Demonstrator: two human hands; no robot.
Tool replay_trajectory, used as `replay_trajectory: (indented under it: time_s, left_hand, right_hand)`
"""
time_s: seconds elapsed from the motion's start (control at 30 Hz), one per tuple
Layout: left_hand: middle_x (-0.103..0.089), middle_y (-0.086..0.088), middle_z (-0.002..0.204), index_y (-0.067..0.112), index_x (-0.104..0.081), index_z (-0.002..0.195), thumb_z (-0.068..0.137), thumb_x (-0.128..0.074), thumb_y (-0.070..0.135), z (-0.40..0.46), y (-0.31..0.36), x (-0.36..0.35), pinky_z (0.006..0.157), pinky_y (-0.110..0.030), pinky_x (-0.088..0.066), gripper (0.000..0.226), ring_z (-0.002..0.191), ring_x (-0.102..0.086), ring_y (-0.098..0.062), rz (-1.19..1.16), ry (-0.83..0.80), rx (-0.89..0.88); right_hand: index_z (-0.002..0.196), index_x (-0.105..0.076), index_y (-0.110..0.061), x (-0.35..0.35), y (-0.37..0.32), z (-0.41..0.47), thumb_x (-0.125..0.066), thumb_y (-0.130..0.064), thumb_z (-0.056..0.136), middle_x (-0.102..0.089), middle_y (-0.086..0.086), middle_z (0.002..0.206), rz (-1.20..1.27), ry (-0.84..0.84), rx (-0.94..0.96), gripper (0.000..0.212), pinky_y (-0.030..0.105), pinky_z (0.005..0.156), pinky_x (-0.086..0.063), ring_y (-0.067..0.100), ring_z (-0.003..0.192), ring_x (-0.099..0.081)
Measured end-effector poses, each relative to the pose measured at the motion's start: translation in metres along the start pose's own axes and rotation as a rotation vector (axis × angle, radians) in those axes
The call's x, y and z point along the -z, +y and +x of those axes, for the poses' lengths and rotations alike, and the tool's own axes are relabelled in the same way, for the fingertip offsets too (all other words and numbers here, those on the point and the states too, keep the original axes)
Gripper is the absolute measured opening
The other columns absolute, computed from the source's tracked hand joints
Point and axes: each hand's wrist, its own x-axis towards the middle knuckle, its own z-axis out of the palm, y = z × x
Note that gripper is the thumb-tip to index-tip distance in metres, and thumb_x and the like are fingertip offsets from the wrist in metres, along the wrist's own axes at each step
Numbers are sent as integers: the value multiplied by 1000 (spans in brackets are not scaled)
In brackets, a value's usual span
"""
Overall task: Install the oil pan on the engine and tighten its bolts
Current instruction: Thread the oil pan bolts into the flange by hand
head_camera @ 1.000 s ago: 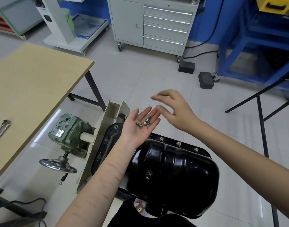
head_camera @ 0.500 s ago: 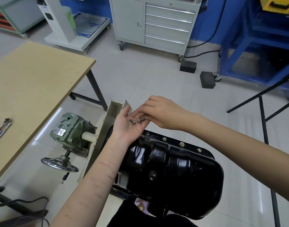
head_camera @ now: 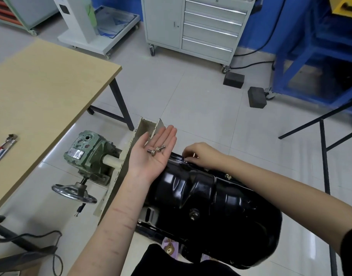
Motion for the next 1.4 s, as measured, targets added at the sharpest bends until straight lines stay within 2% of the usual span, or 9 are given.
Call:
replay_trajectory:
  time_s: [0.17, 0.4, 0.67, 0.87, 1.23, 1.4]
  left_hand:
    - [-68, -25, 95, -13, -65, 89, 98, -35, 24, 1, -1, 1, 64, -43, -58, 48, 80, -69, -35, -18, -13, -5]
    - [-69, -23, 96, -9, -58, 101, 98, -34, 24, 2, -2, 1, 69, -41, -57, 41, 82, -69, -33, 13, -17, -13]
    - [-69, -21, 97, -8, -58, 103, 99, -33, 25, 2, -3, 1, 72, -39, -58, 41, 84, -69, -32, 38, -6, -23]
    - [-70, -20, 95, -6, -57, 102, 99, -31, 25, 2, -3, 2, 72, -38, -54, 41, 84, -69, -30, 60, 0, -39]
    - [-69, -21, 96, -7, -57, 102, 99, -31, 25, 1, -3, 2, 75, -41, -52, 41, 85, -69, -31, 65, -4, -45]
    - [-69, -21, 96, -7, -58, 101, 99, -32, 24, 2, -4, 2, 75, -41, -52, 41, 84, -69, -31, 73, -1, -48]
  right_hand:
    - [113, -60, -7, -2, 4, 3, -51, -20, 93, -59, 12, 108, -211, -22, 61, 25, 30, 84, -36, 23, 108, -48]
    - [114, -56, -3, -3, 4, 3, -45, -20, 96, -57, 15, 109, -369, -81, 141, 28, 33, 86, -36, 27, 107, -49]
    - [108, -52, -3, -5, -1, 10, -36, -15, 99, -56, 13, 109, -584, -119, 211, 23, 31, 84, -35, 25, 106, -46]
    - [116, -49, -4, -8, -10, 14, -32, -13, 99, -55, 12, 114, -733, -105, 220, 26, 34, 88, -39, 27, 110, -46]
    - [114, -52, -4, 0, -11, 12, -36, -9, 96, -52, 14, 111, -697, -195, 264, 25, 34, 78, -38, 26, 108, -44]
    - [113, -52, -3, -1, -12, 11, -35, -8, 96, -55, 12, 113, -732, -185, 276, 25, 34, 82, -40, 26, 110, -45]
